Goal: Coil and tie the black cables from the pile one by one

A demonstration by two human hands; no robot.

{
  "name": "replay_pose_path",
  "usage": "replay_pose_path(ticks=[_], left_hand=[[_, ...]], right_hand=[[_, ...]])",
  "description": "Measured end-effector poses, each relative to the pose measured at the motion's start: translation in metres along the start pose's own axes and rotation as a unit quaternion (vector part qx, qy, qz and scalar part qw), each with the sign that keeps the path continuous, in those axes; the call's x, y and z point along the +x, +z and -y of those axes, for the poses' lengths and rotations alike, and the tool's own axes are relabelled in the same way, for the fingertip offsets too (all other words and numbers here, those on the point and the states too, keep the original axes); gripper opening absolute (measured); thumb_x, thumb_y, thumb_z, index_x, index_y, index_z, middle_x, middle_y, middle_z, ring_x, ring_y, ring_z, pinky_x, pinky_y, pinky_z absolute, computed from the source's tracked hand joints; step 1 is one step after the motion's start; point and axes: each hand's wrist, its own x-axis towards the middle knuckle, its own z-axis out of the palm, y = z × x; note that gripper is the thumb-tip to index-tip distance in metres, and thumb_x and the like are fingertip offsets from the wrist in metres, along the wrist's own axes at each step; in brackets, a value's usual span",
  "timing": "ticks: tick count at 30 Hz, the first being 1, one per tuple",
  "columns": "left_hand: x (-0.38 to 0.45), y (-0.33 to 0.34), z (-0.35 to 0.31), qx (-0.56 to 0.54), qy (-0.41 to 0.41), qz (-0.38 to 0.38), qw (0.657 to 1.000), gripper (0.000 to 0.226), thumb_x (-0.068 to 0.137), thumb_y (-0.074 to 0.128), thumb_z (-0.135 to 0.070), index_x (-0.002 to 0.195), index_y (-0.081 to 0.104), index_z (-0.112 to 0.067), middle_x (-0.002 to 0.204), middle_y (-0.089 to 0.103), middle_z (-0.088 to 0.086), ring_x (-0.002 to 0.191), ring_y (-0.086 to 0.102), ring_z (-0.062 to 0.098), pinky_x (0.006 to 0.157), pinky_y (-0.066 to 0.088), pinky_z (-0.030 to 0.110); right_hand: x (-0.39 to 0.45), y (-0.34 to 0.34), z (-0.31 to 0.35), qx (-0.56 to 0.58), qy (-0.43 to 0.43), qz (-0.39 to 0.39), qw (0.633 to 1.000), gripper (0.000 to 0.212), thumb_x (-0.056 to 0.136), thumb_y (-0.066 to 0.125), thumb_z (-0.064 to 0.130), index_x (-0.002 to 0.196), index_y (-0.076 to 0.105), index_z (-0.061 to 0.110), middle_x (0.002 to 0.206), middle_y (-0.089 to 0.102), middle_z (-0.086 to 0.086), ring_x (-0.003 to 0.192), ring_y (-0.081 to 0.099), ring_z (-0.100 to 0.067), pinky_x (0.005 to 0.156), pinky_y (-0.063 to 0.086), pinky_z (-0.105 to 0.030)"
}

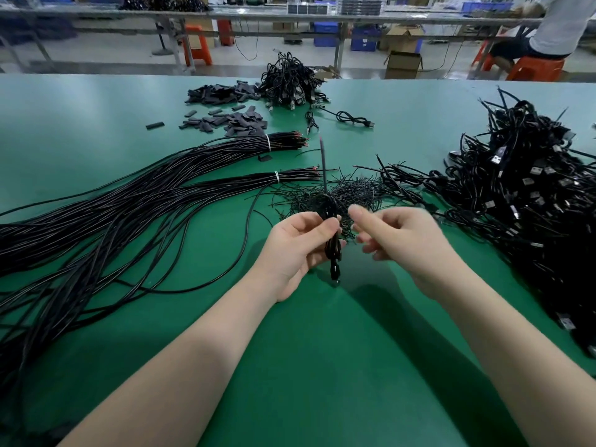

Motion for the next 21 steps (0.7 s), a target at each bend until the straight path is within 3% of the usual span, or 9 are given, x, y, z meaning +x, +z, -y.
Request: replay_pose_path(ticks=[2, 6, 10, 12, 14, 16, 18, 19, 21], left_hand=[[0.001, -0.001, 0.002, 0.014, 0.010, 0.010, 1.000, 0.026, 0.068, 0.074, -0.021, 0.087, 0.062, -0.009, 0.077, 0.071, 0.003, 0.070, 0.070, 0.017, 0.060, 0.054, 0.022], [0.001, -0.003, 0.003, 0.015, 0.025, 0.037, 0.999, 0.013, 0.068, 0.075, -0.019, 0.081, 0.073, -0.016, 0.081, 0.073, 0.002, 0.076, 0.069, 0.014, 0.066, 0.054, 0.023], [0.001, -0.003, 0.004, 0.037, 0.032, 0.045, 0.998, 0.015, 0.068, 0.076, -0.019, 0.082, 0.073, -0.015, 0.081, 0.072, 0.001, 0.077, 0.068, 0.014, 0.070, 0.056, 0.026], [0.001, -0.002, 0.003, 0.031, 0.024, 0.034, 0.999, 0.013, 0.066, 0.076, -0.020, 0.078, 0.072, -0.015, 0.078, 0.071, 0.003, 0.073, 0.068, 0.016, 0.067, 0.057, 0.026], [0.000, -0.001, 0.001, 0.033, 0.008, 0.019, 0.999, 0.006, 0.068, 0.073, -0.026, 0.068, 0.074, -0.021, 0.068, 0.069, 0.000, 0.060, 0.065, 0.012, 0.055, 0.053, 0.022], [0.000, -0.001, -0.002, 0.050, -0.003, 0.020, 0.999, 0.013, 0.072, 0.070, -0.032, 0.067, 0.074, -0.020, 0.061, 0.063, -0.004, 0.051, 0.058, 0.008, 0.048, 0.046, 0.019], [-0.001, -0.001, -0.003, 0.045, -0.009, 0.032, 0.998, 0.015, 0.075, 0.068, -0.031, 0.072, 0.072, -0.017, 0.061, 0.062, -0.005, 0.050, 0.056, 0.007, 0.048, 0.045, 0.018], [-0.001, 0.000, -0.003, 0.039, -0.012, 0.034, 0.999, 0.014, 0.075, 0.068, -0.030, 0.076, 0.070, -0.016, 0.062, 0.063, -0.005, 0.051, 0.057, 0.007, 0.050, 0.046, 0.019], [-0.001, 0.000, -0.003, 0.030, -0.016, 0.018, 0.999, 0.018, 0.072, 0.069, -0.029, 0.083, 0.065, -0.015, 0.065, 0.066, -0.005, 0.055, 0.061, 0.008, 0.055, 0.047, 0.021]], right_hand=[[-0.004, 0.002, 0.000, 0.056, 0.074, 0.069, 0.993, 0.040, 0.062, 0.076, 0.057, 0.060, 0.071, 0.017, 0.063, 0.068, 0.002, 0.057, 0.059, -0.008, 0.052, 0.048, -0.019], [-0.006, 0.004, 0.005, 0.158, 0.112, 0.114, 0.974, 0.026, 0.049, 0.080, 0.044, 0.059, 0.075, 0.021, 0.066, 0.069, 0.002, 0.056, 0.059, -0.006, 0.052, 0.048, -0.016], [-0.004, 0.000, 0.006, 0.174, 0.114, 0.129, 0.970, 0.014, 0.066, 0.078, 0.028, 0.069, 0.076, 0.014, 0.068, 0.069, 0.000, 0.058, 0.060, -0.007, 0.056, 0.051, -0.016], [-0.005, 0.005, 0.003, 0.142, 0.053, 0.095, 0.984, 0.007, 0.078, 0.076, 0.017, 0.073, 0.073, 0.013, 0.065, 0.068, 0.002, 0.061, 0.058, -0.009, 0.061, 0.050, -0.020], [-0.004, 0.009, -0.002, -0.034, -0.122, 0.009, 0.992, 0.008, 0.082, 0.075, 0.011, 0.075, 0.070, 0.012, 0.066, 0.066, 0.004, 0.063, 0.057, -0.009, 0.066, 0.047, -0.021], [0.001, 0.009, -0.008, -0.265, -0.373, -0.057, 0.887, 0.008, 0.081, 0.074, 0.000, 0.082, 0.071, 0.007, 0.074, 0.067, -0.002, 0.070, 0.061, -0.018, 0.069, 0.047, -0.023], [0.004, 0.006, -0.017, -0.376, -0.499, -0.069, 0.778, 0.016, 0.075, 0.075, -0.010, 0.087, 0.071, 0.000, 0.081, 0.067, -0.010, 0.074, 0.062, -0.029, 0.071, 0.051, -0.032], [0.005, 0.006, -0.020, -0.373, -0.501, -0.072, 0.778, 0.015, 0.076, 0.075, -0.009, 0.088, 0.071, 0.000, 0.083, 0.067, -0.010, 0.076, 0.062, -0.030, 0.071, 0.052, -0.033], [0.002, 0.006, -0.019, -0.275, -0.412, -0.074, 0.865, 0.004, 0.085, 0.072, 0.006, 0.087, 0.072, 0.009, 0.082, 0.067, 0.000, 0.077, 0.062, -0.019, 0.073, 0.050, -0.028]])
